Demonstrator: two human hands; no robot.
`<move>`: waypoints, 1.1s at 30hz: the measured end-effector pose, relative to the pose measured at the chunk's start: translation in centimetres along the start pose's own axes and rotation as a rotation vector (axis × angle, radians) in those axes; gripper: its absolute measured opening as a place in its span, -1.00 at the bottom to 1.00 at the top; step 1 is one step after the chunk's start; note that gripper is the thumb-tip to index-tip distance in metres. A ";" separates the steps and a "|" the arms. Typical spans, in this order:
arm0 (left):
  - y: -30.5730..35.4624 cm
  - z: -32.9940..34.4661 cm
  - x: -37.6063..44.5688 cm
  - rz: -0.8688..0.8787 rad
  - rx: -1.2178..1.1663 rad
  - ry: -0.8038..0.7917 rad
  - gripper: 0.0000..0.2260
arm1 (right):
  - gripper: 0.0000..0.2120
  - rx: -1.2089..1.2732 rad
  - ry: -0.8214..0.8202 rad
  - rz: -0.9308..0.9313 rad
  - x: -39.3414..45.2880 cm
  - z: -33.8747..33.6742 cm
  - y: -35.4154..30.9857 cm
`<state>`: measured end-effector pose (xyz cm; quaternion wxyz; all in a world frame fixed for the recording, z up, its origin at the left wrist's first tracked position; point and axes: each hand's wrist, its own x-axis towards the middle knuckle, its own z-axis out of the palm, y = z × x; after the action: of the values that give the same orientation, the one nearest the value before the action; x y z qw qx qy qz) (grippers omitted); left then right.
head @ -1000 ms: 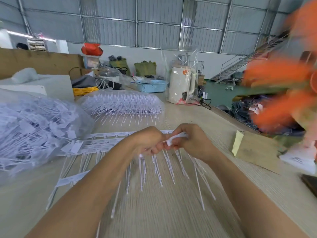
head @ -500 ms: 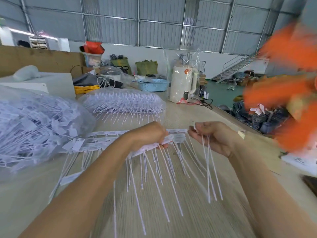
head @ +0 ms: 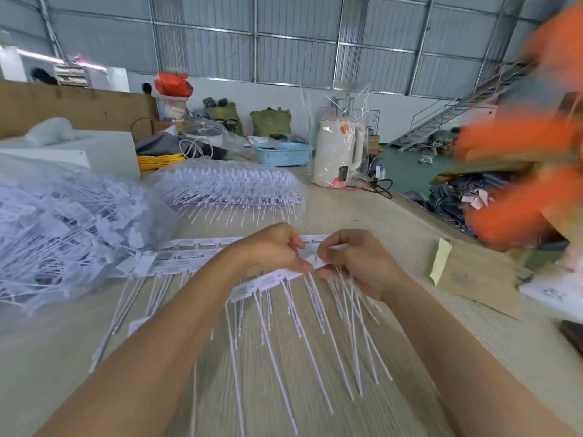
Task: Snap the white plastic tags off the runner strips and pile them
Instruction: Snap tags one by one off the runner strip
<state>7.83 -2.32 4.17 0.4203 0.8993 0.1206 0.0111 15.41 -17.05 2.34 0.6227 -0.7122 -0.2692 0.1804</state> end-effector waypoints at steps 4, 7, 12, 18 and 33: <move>-0.2 -0.4 0.0 -0.058 -0.063 -0.090 -0.66 | -0.89 0.032 -0.043 -0.061 -0.3 -0.2 -0.2; -0.3 0.0 -0.2 -0.043 -0.090 -0.051 -0.68 | -0.88 -0.090 -0.075 -0.093 -0.4 -0.2 0.0; 0.3 0.5 -0.4 -0.044 -0.119 -0.023 -0.67 | -0.93 -0.388 0.045 -0.241 0.0 -0.1 -0.1; 0.8 -0.7 -1.0 -0.123 -0.468 -0.182 -0.74 | -0.85 -0.648 0.213 -0.483 0.0 -1.4 0.0; 0.5 -1.2 -1.5 -0.039 -0.040 -0.250 -0.76 | -0.91 0.267 -0.176 0.118 -0.5 -2.6 -1.6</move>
<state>6.34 -2.05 5.41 0.4499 0.8827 0.0843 -0.1068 16.26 -19.26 4.31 0.6742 -0.6190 -0.2541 0.3127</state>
